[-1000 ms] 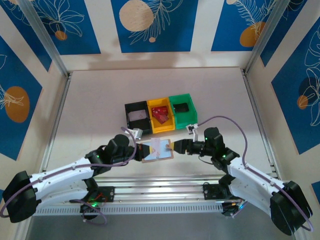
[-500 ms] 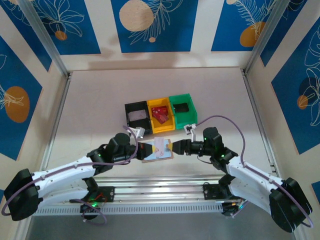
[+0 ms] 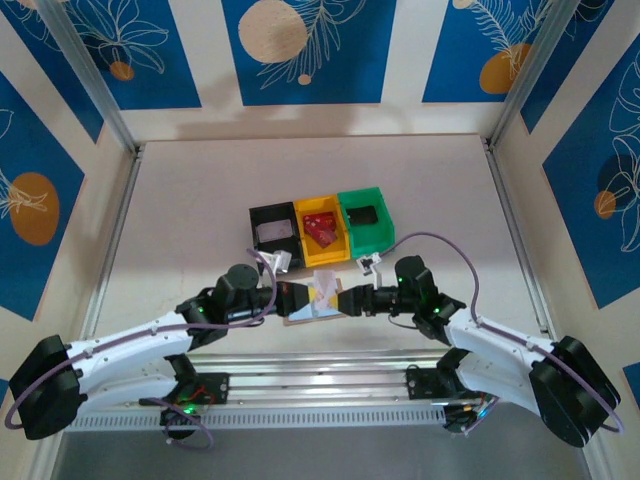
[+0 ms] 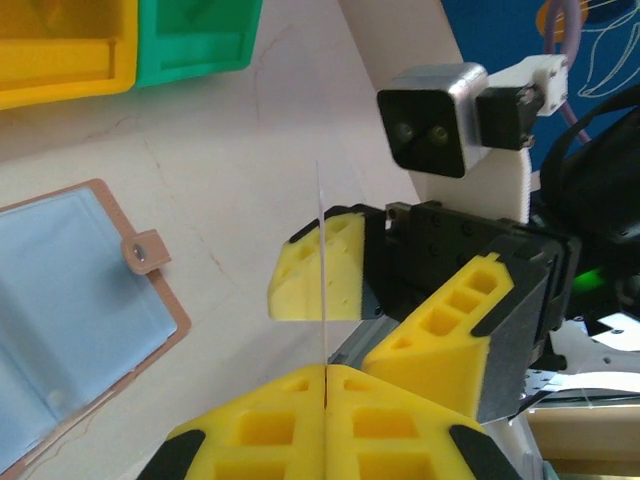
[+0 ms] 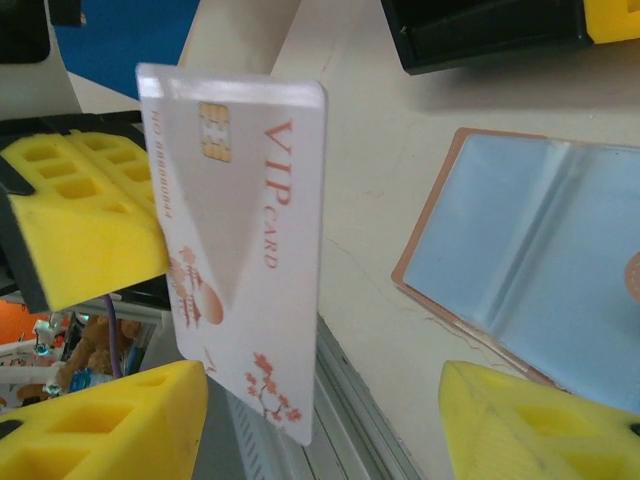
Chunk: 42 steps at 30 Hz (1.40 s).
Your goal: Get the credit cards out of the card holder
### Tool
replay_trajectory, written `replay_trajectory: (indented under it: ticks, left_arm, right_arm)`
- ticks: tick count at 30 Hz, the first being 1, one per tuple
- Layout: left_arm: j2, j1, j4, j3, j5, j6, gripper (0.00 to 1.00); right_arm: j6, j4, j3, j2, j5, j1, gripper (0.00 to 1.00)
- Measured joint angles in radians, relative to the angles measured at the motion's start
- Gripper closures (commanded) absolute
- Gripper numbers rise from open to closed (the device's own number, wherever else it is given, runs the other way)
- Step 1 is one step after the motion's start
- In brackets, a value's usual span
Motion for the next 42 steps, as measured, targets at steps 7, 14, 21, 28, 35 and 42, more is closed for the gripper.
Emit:
replay_trajectory:
  ticks: [7, 14, 21, 28, 35, 42]
  left_arm:
    - [0.015, 0.000, 0.034, -0.003, 0.013, -0.018, 1.00]
    - [0.026, 0.000, 0.053, -0.012, 0.014, -0.035, 1.00]
    - [0.032, 0.000, 0.064, -0.017, 0.014, -0.035, 1.00]
    - [0.047, 0.000, 0.072, -0.018, 0.014, -0.035, 1.00]
    - [0.045, 0.001, 0.063, -0.025, 0.008, -0.034, 1.00]
    - [-0.034, 0.008, -0.007, -0.025, -0.028, 0.003, 0.60]
  right_arm:
    - [-0.008, 0.018, 0.005, 0.003, 0.000, 0.012, 0.47]
    - [-0.010, 0.032, 0.005, -0.020, 0.001, 0.013, 0.63]
    - [-0.014, 0.032, 0.005, -0.047, 0.002, 0.013, 0.69]
    - [-0.014, 0.032, 0.005, -0.047, 0.003, 0.013, 0.82]
    - [-0.024, 0.027, 0.005, -0.073, 0.001, 0.015, 1.00]
    - [-0.026, 0.012, 0.005, -0.074, 0.005, 0.012, 1.00]
